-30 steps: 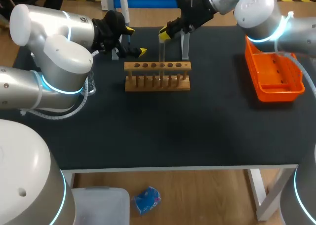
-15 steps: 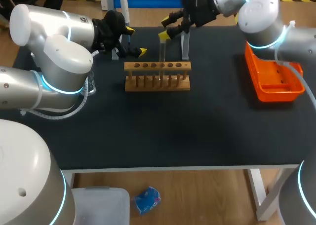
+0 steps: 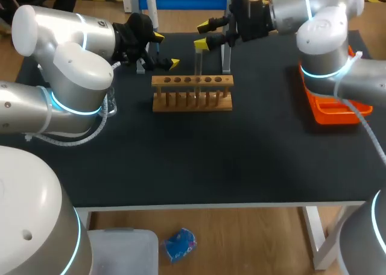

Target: Invert the test tube, pick up the pipette, mount the tip to pipette, aspirate from beaker and dispense into the tube, eject the tip, return the pipette, and cap with the stopper.

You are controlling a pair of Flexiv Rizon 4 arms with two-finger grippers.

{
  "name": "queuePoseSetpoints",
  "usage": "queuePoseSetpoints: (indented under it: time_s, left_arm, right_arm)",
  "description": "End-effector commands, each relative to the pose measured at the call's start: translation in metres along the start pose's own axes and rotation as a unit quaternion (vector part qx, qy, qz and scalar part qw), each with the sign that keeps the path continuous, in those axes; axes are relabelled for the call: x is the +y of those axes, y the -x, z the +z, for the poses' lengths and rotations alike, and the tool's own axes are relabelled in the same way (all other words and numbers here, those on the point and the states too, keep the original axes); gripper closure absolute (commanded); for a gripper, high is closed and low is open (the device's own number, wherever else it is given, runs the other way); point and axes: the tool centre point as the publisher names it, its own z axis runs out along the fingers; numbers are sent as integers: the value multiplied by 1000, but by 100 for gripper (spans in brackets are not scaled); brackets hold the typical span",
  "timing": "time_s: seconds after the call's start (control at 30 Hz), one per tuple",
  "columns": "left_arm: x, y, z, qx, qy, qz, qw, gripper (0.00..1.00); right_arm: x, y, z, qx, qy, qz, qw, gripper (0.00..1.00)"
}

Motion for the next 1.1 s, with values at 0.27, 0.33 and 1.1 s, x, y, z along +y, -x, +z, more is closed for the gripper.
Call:
queuePoseSetpoints:
  time_s: [0.27, 0.33, 1.1]
  left_arm:
    - [0, 1, 0, 2, 0, 0, 1000, 0]
    - [0, 1, 0, 2, 0, 0, 1000, 0]
    - [0, 1, 0, 2, 0, 0, 1000, 0]
  right_arm:
    - [-7, 8, 7, 22, 103, 16, 994, 100]
    - [-7, 10, 8, 25, 108, 15, 994, 100]
    - [-12, 18, 14, 48, 115, 13, 992, 100]
